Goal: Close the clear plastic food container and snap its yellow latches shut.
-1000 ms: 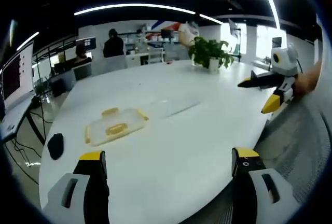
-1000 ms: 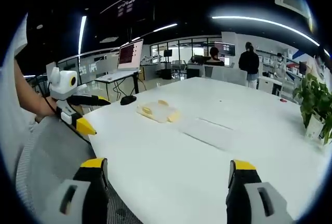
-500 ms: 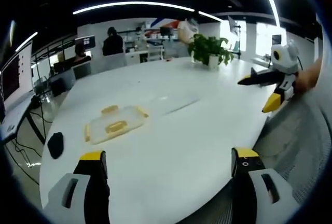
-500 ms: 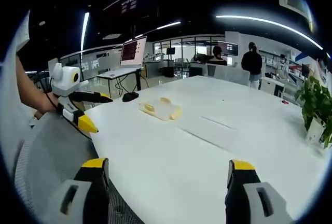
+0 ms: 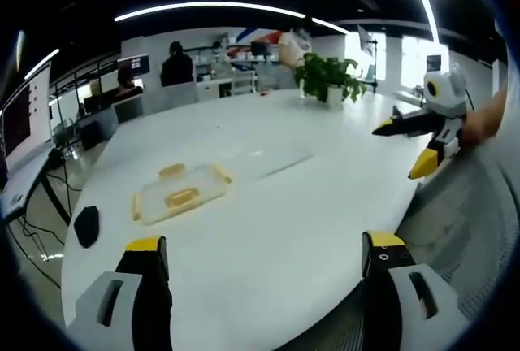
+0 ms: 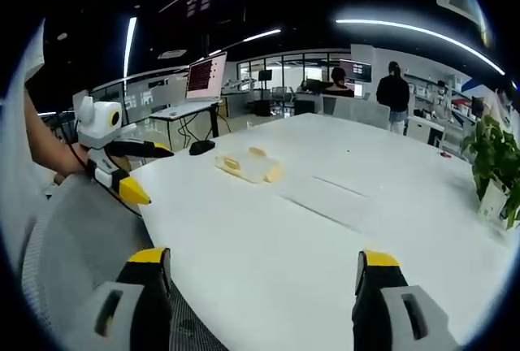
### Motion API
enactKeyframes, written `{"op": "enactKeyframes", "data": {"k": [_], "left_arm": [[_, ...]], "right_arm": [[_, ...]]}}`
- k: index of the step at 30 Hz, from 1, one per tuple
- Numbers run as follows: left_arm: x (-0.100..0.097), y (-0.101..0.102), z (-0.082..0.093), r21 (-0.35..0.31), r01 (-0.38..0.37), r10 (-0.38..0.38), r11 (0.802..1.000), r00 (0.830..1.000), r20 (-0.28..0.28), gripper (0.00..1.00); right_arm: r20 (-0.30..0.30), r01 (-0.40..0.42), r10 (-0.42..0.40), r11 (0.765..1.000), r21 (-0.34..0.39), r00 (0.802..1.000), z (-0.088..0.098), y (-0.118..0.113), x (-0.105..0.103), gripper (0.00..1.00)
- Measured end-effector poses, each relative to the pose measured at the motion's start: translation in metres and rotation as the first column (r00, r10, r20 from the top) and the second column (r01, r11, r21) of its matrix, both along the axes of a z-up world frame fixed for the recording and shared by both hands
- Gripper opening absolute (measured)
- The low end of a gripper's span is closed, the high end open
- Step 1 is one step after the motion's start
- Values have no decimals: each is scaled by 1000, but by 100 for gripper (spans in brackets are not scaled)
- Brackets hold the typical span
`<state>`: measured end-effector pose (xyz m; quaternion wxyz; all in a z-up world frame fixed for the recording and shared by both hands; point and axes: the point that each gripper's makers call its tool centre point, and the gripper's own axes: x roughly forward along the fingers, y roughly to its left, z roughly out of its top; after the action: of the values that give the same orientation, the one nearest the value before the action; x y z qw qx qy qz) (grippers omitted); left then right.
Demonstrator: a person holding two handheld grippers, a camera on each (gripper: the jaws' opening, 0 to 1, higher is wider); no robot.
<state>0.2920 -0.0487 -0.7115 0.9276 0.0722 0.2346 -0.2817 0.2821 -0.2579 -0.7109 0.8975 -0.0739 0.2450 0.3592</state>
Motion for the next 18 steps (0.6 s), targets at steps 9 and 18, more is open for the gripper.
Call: {"op": "enactKeyframes", "data": {"k": [9,18], "left_arm": [[-2,0,-3,33,-2,2,999,1000,-2,95],[-5,-6,-2,20,29,-29,999,1000,-7,95]], "right_arm": [[22,-15,16,999,-46,1000,-2,-1,-2,93],[41,-3,4,1000,-26,999,4,0,-2,93]]}}
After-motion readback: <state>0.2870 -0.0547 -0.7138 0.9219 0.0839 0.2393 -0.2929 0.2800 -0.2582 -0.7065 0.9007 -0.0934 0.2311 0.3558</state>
